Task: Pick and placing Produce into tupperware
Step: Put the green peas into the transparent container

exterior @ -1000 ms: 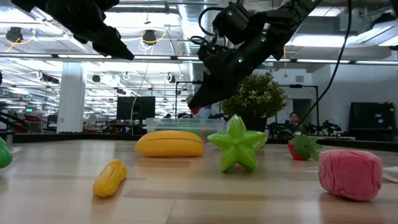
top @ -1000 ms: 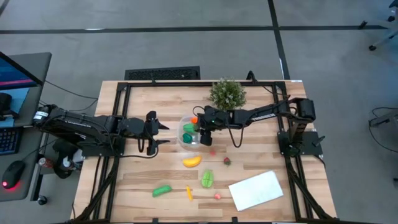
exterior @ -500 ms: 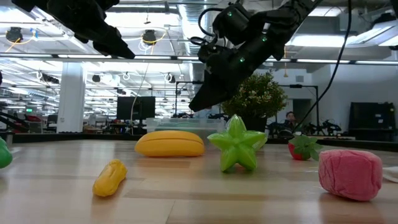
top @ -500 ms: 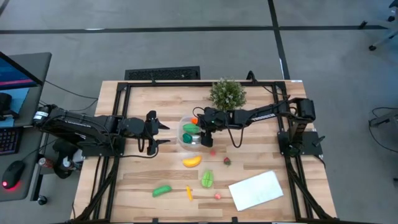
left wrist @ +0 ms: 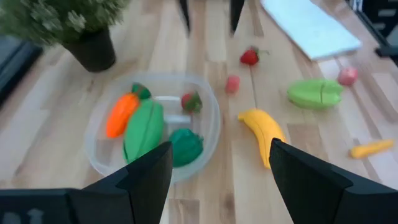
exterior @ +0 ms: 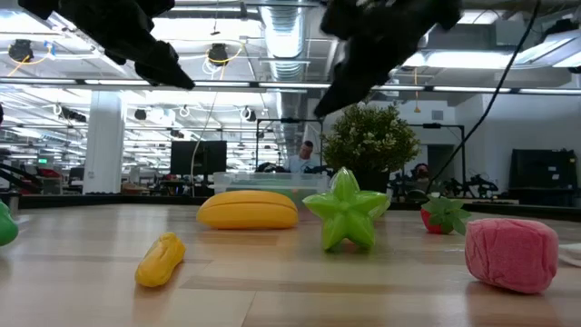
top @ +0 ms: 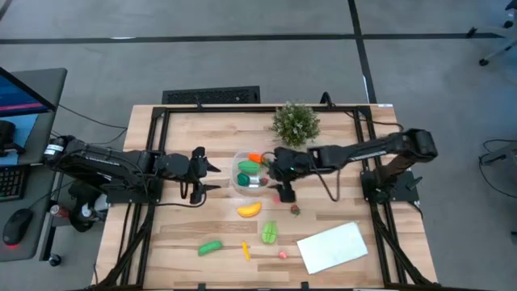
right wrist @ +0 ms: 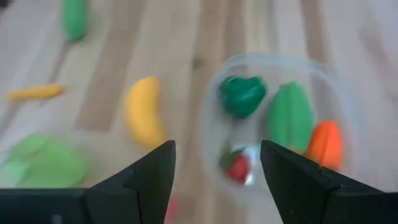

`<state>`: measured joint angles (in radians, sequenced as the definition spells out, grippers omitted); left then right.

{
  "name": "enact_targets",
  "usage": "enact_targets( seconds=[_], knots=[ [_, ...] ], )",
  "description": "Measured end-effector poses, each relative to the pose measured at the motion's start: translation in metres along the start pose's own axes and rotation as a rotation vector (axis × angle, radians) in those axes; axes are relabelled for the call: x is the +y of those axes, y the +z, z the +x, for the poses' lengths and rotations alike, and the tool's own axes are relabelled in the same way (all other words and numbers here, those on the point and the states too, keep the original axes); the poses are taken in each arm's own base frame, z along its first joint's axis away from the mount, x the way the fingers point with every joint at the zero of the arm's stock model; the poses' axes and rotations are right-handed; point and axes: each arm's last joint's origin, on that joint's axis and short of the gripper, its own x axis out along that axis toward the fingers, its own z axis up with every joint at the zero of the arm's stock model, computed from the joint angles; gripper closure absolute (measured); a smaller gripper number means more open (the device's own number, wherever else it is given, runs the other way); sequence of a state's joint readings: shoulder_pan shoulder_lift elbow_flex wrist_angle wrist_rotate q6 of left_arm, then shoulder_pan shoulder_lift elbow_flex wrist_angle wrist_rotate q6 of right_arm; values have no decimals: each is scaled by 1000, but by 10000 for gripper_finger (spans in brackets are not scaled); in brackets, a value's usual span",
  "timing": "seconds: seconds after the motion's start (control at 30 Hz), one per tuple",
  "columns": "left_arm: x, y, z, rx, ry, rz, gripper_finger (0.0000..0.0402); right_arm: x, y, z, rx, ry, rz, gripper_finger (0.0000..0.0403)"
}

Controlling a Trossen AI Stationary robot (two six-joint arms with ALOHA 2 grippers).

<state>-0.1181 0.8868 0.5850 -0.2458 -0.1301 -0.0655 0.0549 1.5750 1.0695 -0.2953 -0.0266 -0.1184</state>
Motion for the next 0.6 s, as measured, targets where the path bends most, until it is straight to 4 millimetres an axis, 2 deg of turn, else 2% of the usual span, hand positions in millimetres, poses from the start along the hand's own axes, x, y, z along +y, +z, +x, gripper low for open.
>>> enact_targets(
  seconds=[0.2, 0.37, 0.6],
  knots=[
    [-4, -9, 14, 105, -76, -26, 145, 40, -1, -34, 55, 16, -33, 178],
    [-11, -19, 27, 238, -242, -118, 145, 67, -8, -56, 99, -24, -42, 185],
    [-33, -31, 39, 388, -352, -220, 145, 91, -18, -67, 153, -128, -39, 193]
  ],
)
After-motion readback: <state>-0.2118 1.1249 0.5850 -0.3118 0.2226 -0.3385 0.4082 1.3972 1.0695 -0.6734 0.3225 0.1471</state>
